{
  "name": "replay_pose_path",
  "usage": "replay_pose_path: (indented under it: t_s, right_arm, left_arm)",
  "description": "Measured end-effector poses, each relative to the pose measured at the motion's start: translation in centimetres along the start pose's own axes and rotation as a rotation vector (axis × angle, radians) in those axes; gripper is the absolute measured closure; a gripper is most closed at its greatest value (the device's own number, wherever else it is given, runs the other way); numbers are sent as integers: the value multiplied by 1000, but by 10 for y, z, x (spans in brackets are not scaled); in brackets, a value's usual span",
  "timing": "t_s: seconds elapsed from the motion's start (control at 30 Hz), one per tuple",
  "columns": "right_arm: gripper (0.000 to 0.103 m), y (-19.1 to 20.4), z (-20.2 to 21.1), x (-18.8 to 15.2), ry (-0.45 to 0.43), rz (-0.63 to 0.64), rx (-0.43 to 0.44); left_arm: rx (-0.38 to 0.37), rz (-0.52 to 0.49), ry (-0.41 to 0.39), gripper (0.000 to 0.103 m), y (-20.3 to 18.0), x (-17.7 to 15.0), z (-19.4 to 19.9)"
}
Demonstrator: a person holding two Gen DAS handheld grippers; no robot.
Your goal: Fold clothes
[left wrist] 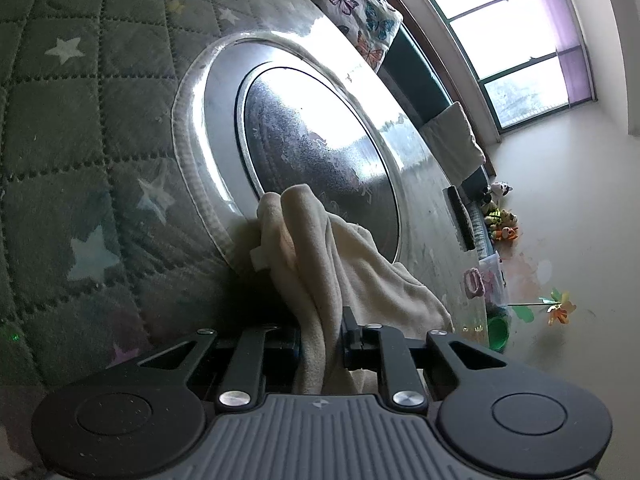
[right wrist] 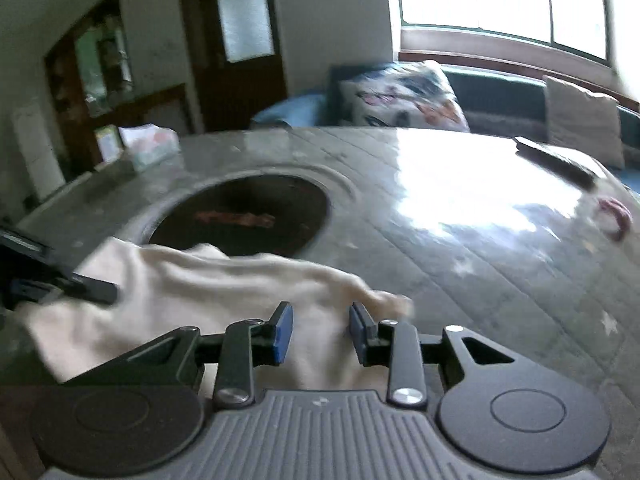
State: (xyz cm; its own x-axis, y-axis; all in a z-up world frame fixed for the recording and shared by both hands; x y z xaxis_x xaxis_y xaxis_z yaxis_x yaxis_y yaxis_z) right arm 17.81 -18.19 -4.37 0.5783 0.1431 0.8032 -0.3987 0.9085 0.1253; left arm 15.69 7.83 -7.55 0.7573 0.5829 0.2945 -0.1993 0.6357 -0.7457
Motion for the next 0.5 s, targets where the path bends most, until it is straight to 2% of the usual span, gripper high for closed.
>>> replay_pose_path:
  t_s: [0.13, 0.23, 0.43, 0.5]
  right_arm:
    - [62, -18, 0, -7, -7, -38, -33]
    - [59, -28, 2, -5, -16, -73, -51]
    - [59, -37, -5, -8, 15, -143, -41]
    - [65, -38, -6, -10, 18, -165, -20]
  left_arm:
    - [6, -3, 2, 84, -1, 0, 0]
    - [15, -16, 1, 84, -2, 0, -1]
    - [35, -36, -3, 84, -4, 0, -1]
    - [48, -43, -4, 84, -6, 0, -1]
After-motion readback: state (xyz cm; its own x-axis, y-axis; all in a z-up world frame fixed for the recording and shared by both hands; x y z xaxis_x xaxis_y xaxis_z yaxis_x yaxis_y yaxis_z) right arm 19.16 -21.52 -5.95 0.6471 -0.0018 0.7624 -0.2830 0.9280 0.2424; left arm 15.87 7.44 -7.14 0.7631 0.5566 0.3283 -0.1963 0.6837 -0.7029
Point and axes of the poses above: each gripper's, at about its wrist camera, not at the fingertips, and z roughly against the way its jaws point, y to its left, x to its top, the point moved 9 cm from there along -z, roughly the way its jaws point, and after that the axes turned 2 degrees about -y, right-handed, at the moved point
